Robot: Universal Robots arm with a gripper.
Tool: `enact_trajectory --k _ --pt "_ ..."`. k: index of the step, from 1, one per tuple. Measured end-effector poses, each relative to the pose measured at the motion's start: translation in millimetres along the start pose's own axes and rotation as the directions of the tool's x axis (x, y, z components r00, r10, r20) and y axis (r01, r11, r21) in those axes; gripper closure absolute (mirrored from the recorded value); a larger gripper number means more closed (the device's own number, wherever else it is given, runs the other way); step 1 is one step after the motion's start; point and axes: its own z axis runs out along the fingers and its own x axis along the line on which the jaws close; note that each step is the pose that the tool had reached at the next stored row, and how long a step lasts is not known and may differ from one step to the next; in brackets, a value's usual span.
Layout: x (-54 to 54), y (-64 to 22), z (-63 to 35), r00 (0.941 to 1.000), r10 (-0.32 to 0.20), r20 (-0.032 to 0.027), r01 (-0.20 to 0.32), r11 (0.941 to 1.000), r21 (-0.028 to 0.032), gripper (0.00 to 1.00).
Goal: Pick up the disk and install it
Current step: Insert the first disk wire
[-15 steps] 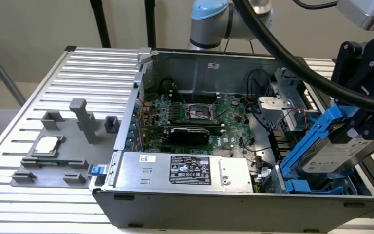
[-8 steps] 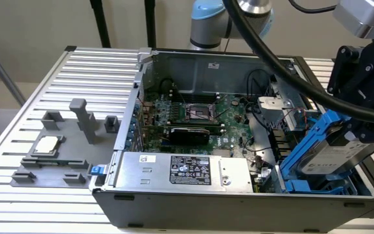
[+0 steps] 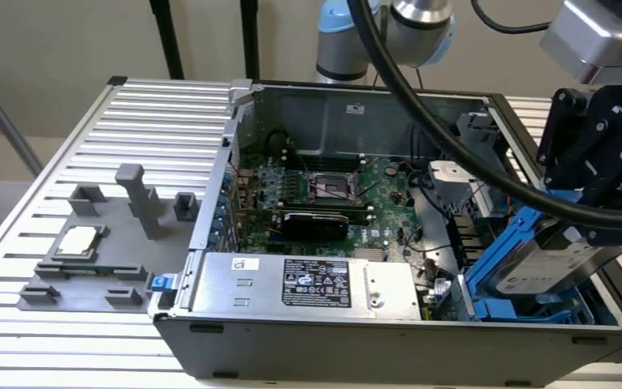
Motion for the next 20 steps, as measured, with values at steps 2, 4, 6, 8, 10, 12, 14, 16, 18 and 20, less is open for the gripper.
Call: enact_trajectory --k 2,4,6,8,10,12,14,16,18,20 --pt "-0.3 0.1 3.3 1.0 0.0 0.0006 0.0 1.0 0.0002 1.0" --pt "-0.8 0.1 6.2 1.0 0.0 0.0014 0.0 1.0 0.0003 1.0" --pt "-1.3 0.0 9.2 1.0 0.0 0.0021 0.0 1.0 0.0003 1.0" --pt "-2.3 0.0 12.0 1.0 -0.001 0.0025 0.001 1.0 0.0003 1.0" --pt "-3.7 -0.1 15.1 1.0 -0.002 0.0028 0.002 1.0 0.0002 1.0" --pt "-5.0 -0.2 18.0 1.0 -0.003 0.0029 0.003 1.0 0.0001 1.0" --pt "-5.9 -0.3 21.5 1.0 -0.005 0.0033 0.005 1.0 0.0 1.0" --pt "-6.3 -0.3 25.2 1.0 -0.009 0.0033 0.009 1.0 -0.0002 1.0" --pt "-6.3 -0.4 28.7 0.9999 -0.014 0.0033 0.014 0.9999 -0.0005 1.0" --pt "-6.2 -0.3 32.1 0.9998 -0.019 0.0028 0.019 0.9998 -0.001 1.0"
